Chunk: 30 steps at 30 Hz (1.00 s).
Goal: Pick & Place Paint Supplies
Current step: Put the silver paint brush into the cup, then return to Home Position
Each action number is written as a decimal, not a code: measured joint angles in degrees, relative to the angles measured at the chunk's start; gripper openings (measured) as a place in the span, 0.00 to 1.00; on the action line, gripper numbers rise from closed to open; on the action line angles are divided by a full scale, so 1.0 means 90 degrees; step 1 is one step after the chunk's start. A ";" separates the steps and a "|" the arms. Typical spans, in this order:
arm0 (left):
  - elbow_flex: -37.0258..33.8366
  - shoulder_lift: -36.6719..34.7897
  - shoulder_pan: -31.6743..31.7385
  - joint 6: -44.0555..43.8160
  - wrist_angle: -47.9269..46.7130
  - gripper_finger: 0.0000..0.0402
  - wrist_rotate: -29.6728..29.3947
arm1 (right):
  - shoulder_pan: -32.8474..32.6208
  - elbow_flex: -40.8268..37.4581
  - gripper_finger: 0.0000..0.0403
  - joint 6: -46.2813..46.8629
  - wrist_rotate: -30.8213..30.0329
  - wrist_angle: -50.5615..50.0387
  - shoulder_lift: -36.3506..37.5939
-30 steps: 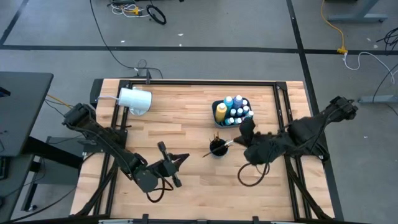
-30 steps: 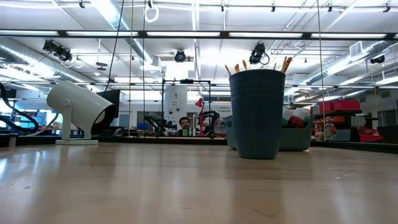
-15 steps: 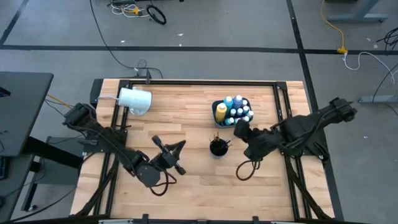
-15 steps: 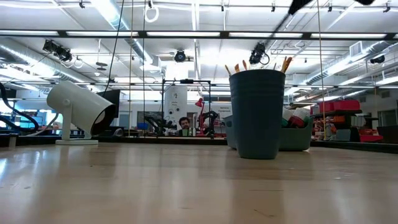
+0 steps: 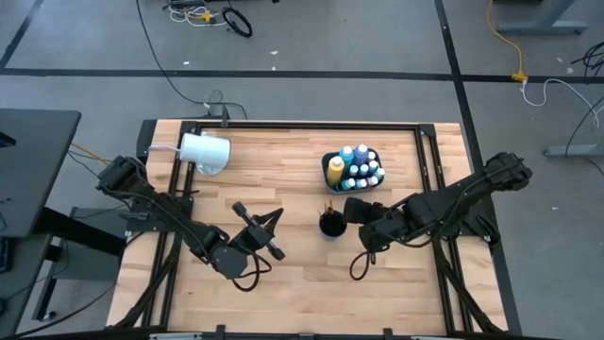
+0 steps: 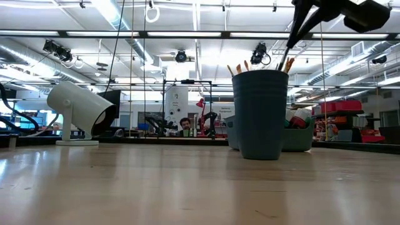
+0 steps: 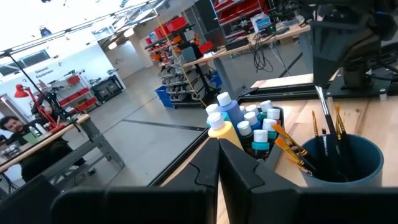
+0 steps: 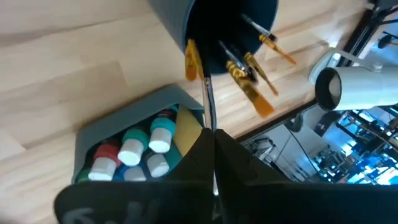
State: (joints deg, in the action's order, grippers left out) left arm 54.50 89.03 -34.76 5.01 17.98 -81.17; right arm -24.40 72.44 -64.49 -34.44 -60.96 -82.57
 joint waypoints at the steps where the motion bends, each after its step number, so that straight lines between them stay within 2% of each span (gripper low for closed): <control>1: 0.0000 0.0000 0.0000 0.0022 0.0000 0.05 -0.0001 | 0.0006 -0.0039 0.00 0.0009 0.0013 0.0090 -0.0020; 9: 0.0000 0.0002 0.0000 0.0112 -0.0002 0.03 0.0082 | 0.0012 -0.0315 0.08 0.0406 0.0243 0.1285 -0.0033; 18: 0.0000 0.0005 0.0000 0.0053 -0.0003 0.03 0.0639 | 0.0116 -0.0315 0.13 0.0668 0.1425 0.1345 -0.0033; 25: 0.0000 0.0005 0.0000 0.0056 0.0010 0.04 0.0770 | 0.0121 -0.0317 0.22 0.1228 0.1434 0.1977 -0.0033; 28: -0.0007 -0.0108 -0.0015 0.0284 0.0234 0.04 0.1315 | 0.0119 -0.0317 0.27 0.1512 0.1400 0.2316 -0.0033; 30: -0.0007 -0.0273 -0.0015 0.0586 0.0498 0.04 0.1801 | 0.0097 -0.0317 0.29 0.1769 0.1137 0.2584 -0.0033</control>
State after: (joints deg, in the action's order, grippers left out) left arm 54.43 86.58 -34.89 10.28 22.46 -64.96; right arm -23.53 69.58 -48.57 -24.21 -37.70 -82.87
